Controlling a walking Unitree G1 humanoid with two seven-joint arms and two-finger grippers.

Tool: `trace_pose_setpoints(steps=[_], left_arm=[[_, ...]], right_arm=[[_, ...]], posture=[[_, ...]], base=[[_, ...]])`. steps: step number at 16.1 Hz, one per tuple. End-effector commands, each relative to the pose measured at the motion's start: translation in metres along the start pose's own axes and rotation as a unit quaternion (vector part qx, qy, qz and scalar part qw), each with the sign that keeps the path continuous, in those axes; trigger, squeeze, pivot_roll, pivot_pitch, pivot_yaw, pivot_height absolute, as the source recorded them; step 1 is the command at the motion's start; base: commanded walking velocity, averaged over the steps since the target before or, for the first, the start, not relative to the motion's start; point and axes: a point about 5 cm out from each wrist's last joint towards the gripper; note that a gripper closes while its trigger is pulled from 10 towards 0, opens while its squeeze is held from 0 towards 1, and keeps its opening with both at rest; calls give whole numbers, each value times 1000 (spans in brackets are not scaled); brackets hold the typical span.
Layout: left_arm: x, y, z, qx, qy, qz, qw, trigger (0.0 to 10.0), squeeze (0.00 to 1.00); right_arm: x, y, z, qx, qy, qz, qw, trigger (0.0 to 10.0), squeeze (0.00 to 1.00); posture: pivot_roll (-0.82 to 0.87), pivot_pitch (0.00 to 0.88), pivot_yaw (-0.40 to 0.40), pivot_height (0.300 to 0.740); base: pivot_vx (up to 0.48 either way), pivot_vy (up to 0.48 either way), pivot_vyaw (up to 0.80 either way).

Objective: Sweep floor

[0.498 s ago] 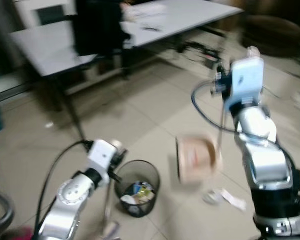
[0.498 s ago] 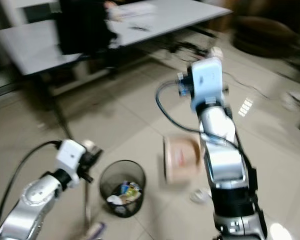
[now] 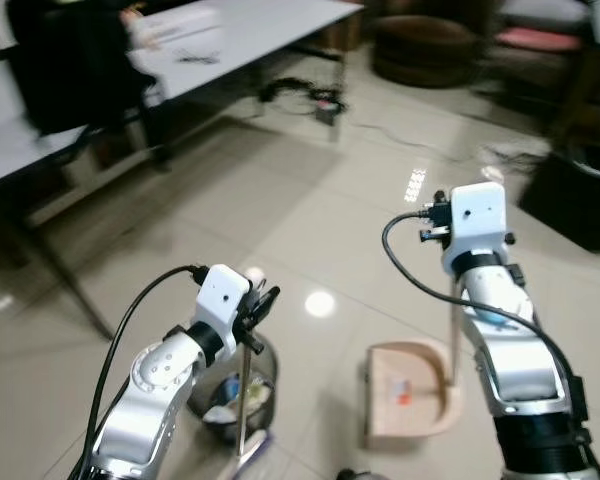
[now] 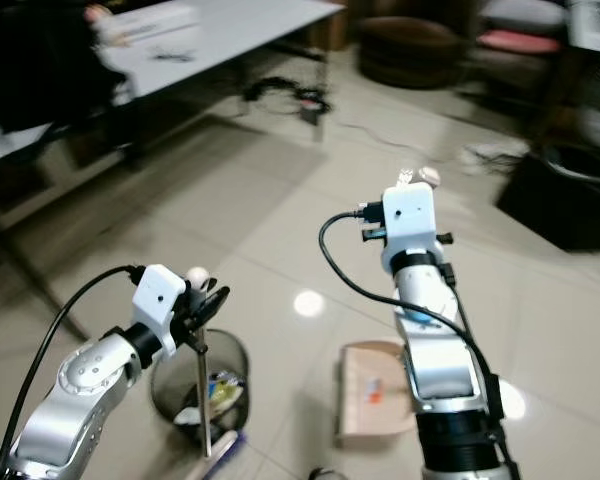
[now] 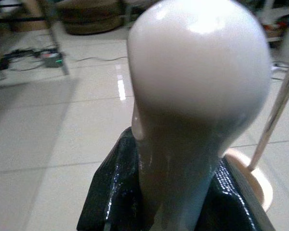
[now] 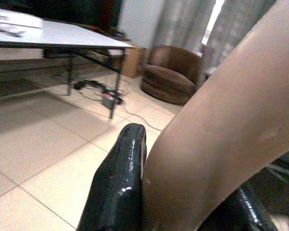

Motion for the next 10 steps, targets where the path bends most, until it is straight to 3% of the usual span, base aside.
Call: trace_pose_setpoints(steps=[1, 5, 10], left_arm=[[2, 6, 9, 15, 4, -14, 1000, 10000, 0], [5, 9, 9, 11, 10, -20, 1000, 10000, 0], [-2, 9, 9, 19, 12, 18, 1000, 10000, 0]], right_arm=[[8, -1, -2, -7, 9, -24, 1000, 10000, 0], [4, -6, -7, -17, 18, -30, 999, 10000, 0], [4, -6, -8, -23, 19, -32, 999, 10000, 0]], posture=[[-99, 0, 24, 740], [-104, 0, 26, 740], [-109, 0, 20, 740]], base=[[0, 0, -800], [0, 0, -800], [0, 0, -800]])
Point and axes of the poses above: a point about 5 cm out from each wrist's last joint towards the gripper, its own y axis pointing out of the wrist towards the gripper, its own z axis along the axis of the wrist's last joint, x = y × z, and after that the axes turned 7 degrees about y, right-handed
